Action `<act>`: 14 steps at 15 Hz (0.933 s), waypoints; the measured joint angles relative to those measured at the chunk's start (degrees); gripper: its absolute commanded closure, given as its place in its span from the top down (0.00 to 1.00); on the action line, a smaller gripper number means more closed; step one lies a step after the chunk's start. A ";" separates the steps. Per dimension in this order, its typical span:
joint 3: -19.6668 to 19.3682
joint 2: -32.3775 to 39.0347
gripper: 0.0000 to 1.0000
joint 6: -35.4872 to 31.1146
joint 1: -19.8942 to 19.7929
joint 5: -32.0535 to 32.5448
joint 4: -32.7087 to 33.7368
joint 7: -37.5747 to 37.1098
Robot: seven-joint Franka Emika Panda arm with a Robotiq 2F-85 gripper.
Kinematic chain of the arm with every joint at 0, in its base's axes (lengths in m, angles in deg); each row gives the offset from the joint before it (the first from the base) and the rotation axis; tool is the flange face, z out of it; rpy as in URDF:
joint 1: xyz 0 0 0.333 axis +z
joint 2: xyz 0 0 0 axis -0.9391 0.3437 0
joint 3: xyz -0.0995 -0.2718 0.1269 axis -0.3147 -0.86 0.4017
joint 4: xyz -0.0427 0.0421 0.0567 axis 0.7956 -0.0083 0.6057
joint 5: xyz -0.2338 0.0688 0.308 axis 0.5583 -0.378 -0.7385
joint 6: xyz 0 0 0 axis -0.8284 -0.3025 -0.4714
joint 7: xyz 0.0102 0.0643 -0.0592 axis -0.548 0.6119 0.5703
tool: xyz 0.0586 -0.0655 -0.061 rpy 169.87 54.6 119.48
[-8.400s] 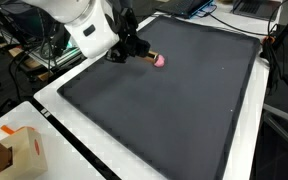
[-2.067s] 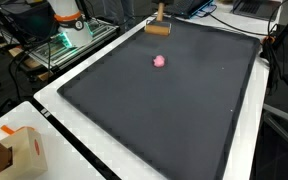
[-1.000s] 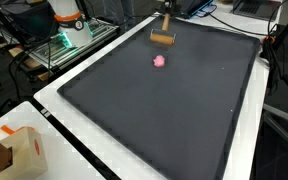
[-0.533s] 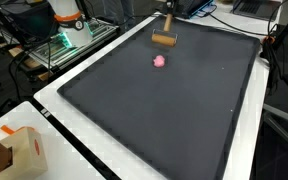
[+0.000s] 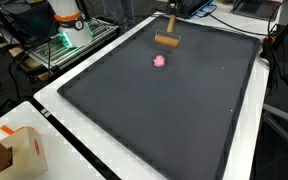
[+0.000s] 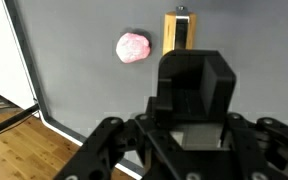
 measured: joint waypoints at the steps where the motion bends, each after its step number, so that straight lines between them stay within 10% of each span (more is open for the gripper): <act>1: -0.43 -0.36 0.24 -0.49 -0.46 -1.19 0.14 1.26; 14: -6.84 -8.68 0.24 -5.80 -8.39 -21.69 0.25 26.94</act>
